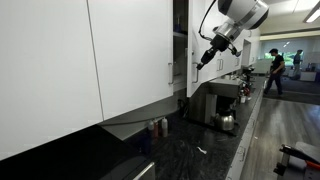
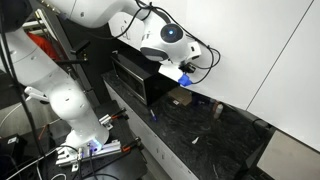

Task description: Open the right cabinet door

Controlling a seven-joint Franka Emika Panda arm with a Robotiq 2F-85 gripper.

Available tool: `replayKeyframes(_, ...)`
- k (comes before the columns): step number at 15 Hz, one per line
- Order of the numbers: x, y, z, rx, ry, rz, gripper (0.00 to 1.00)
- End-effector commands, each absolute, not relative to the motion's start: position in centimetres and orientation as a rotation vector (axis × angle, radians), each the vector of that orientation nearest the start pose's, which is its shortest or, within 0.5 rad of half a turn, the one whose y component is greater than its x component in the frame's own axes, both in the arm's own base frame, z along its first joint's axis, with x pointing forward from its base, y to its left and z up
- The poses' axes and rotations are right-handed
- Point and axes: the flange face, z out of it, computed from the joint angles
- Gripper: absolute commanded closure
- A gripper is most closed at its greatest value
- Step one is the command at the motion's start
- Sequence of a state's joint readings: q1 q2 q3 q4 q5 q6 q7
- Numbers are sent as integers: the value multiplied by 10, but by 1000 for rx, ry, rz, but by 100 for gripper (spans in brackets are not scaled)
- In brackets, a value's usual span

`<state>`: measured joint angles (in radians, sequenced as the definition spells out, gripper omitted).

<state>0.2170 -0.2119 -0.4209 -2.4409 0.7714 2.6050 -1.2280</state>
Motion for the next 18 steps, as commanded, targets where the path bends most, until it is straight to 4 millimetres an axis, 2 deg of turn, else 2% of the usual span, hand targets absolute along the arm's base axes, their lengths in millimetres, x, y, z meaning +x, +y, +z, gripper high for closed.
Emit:
replayKeyframes(1, 450, -137, 424, -2631, -583, -916, 97)
replayKeyframes(11, 427, -179, 423, -2558, -642, -884, 97)
replayKeyframes(18, 419, -192, 422, -2543, -640, -876, 97)
